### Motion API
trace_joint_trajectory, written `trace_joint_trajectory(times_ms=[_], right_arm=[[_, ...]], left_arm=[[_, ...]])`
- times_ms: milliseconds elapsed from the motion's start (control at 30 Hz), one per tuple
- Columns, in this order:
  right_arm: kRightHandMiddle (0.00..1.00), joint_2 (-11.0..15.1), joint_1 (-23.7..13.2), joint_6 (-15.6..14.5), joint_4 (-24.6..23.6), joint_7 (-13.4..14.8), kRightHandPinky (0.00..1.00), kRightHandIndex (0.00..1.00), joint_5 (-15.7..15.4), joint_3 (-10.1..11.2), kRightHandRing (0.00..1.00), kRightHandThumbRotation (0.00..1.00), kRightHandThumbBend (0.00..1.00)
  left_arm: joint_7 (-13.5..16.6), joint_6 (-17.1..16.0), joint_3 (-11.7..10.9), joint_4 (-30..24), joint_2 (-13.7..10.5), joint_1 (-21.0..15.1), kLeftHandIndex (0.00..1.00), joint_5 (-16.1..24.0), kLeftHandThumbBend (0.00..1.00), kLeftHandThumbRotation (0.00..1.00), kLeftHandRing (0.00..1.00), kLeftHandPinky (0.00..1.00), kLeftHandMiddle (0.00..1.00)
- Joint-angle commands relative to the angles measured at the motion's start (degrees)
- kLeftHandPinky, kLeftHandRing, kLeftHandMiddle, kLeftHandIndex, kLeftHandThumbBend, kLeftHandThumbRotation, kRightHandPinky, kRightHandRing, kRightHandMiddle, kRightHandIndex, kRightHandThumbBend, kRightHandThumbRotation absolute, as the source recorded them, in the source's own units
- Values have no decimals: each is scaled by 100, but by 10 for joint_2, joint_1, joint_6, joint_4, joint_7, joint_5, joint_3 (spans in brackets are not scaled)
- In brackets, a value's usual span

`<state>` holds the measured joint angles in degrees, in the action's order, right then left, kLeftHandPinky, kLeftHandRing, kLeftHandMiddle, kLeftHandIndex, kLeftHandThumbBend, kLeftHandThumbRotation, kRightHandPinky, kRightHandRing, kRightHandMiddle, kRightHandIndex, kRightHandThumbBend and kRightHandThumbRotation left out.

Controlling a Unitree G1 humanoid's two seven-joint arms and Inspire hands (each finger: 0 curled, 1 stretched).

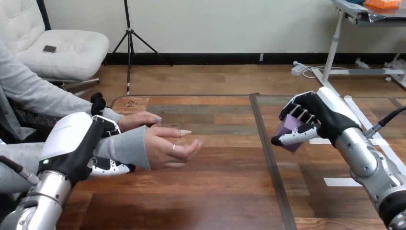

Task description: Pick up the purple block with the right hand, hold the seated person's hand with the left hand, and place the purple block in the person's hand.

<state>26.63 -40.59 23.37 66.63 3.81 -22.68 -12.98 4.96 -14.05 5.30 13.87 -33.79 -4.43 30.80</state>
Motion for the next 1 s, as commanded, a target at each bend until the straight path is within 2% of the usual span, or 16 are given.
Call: trace_joint_trajectory(times_ms=[0,233,633,967], right_arm=[[44,-13,-16,14,-32,25,35,46,19,23,40,0,78],[43,-26,-12,15,-36,25,35,45,41,36,39,0,78],[44,-50,-3,23,-48,16,36,46,77,57,40,0,79],[44,-72,2,34,-55,19,35,46,99,71,39,0,80]], left_arm=[[24,-12,-16,-46,18,-38,29,-9,57,0,23,17,28],[23,-25,-14,-38,23,-42,29,-15,57,0,23,17,28],[22,-24,-9,-43,29,-45,30,-10,59,0,23,18,28],[26,-25,-7,-39,41,-51,29,-11,62,0,22,17,28]])
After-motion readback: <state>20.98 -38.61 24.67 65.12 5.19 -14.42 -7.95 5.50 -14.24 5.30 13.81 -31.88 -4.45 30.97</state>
